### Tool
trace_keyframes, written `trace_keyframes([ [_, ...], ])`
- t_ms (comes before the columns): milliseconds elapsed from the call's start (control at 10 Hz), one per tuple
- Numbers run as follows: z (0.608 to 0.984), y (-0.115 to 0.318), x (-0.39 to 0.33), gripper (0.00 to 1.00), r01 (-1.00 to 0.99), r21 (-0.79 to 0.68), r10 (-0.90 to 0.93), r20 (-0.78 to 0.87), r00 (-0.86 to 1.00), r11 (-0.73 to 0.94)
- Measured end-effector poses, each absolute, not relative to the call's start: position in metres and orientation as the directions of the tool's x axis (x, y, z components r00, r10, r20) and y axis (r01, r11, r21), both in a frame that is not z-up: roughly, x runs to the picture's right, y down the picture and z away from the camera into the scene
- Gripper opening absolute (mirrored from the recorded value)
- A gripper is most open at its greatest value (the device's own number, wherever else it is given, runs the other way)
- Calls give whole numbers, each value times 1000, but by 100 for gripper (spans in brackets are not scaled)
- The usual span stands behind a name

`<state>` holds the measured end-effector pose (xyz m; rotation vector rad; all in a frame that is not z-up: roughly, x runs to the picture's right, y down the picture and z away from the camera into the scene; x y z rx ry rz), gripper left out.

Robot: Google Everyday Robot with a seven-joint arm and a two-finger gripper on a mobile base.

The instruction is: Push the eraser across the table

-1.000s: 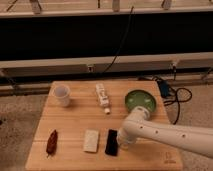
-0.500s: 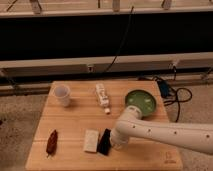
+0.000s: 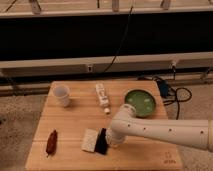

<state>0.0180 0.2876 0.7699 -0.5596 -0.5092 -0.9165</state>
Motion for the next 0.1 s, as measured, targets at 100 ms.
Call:
trace_keyframes([
  [100, 771, 284, 9, 0, 850, -222, -597, 628, 500, 478],
])
